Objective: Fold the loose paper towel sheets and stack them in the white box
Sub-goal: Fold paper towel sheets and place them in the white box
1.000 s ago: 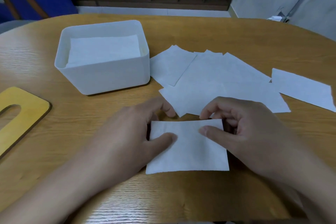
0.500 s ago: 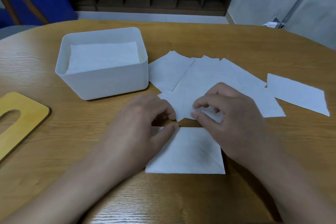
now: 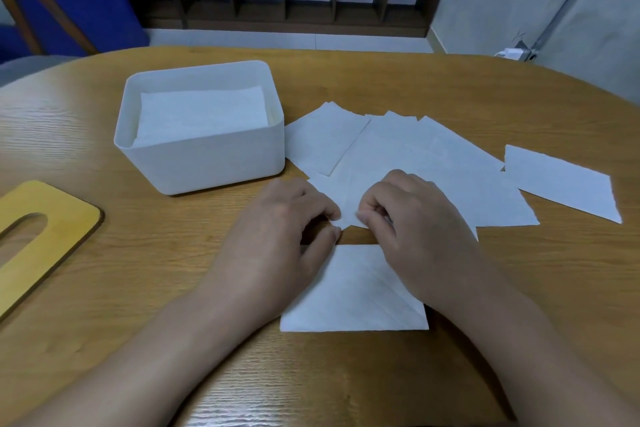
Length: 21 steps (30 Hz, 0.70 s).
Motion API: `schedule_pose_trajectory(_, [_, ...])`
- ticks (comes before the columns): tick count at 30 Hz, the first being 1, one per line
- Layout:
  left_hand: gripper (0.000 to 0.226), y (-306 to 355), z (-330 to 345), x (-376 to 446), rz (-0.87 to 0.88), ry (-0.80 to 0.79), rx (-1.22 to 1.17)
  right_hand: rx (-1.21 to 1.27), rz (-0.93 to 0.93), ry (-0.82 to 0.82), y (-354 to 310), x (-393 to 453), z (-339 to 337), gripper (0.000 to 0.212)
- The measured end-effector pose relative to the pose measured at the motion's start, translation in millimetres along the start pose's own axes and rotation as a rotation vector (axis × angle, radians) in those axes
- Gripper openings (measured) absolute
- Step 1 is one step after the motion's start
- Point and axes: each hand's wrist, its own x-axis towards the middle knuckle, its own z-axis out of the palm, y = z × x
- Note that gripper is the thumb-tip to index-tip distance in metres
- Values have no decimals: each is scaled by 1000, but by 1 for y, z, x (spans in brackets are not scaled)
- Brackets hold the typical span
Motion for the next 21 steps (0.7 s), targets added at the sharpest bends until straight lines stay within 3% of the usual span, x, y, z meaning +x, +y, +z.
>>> schedule_pose_trajectory(11, [14, -2, -1, 1, 2, 12, 5, -20, -17, -31, -4, -1, -8, 7])
schedule_pose_trajectory(21, [11, -3, 0, 1, 7, 35, -35, 97, 19, 81, -4, -1, -11, 14])
